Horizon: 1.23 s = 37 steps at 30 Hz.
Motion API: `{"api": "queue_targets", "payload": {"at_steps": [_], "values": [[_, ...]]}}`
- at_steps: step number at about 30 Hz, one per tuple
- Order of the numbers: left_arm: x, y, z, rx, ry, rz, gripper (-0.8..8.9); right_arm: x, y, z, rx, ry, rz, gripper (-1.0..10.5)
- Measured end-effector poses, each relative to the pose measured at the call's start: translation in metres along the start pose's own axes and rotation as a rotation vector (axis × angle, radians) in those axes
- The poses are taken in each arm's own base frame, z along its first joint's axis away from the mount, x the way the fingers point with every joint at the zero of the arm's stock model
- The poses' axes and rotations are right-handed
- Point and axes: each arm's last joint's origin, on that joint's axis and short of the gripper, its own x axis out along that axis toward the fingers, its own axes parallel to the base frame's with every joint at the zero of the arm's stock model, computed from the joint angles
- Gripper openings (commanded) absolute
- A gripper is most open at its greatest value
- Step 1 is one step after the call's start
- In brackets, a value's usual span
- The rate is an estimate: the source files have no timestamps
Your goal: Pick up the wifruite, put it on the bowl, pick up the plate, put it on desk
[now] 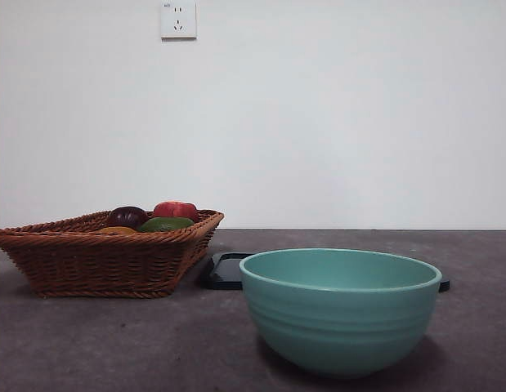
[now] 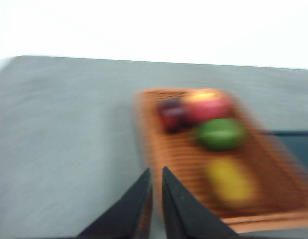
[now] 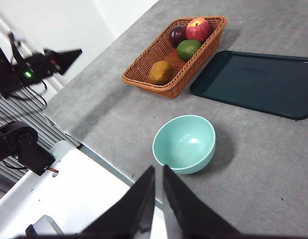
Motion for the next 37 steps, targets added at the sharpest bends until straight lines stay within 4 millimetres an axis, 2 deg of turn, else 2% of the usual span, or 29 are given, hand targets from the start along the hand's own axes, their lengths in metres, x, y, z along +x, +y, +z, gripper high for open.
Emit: {"api": "queue_targets", "payload": {"at_steps": [5,14,23,37], "values": [[0.001,0.007,-0.035,-0.031,0.012,0.113,0.28,0.0,0.0,0.0,0.0,0.0,0.0,0.2],[0.001,0.008,-0.059,-0.049,0.007,0.115,0.28,0.0,0.0,0.0,0.0,0.0,0.0,0.2],[-0.001,0.008,-0.064,-0.052,0.017,0.117,0.28,0.0,0.0,0.0,0.0,0.0,0.0,0.2],[-0.006,0.007,-0.058,-0.044,-0.068,0.113,0.28,0.0,0.0,0.0,0.0,-0.001,0.0,0.2]]}}
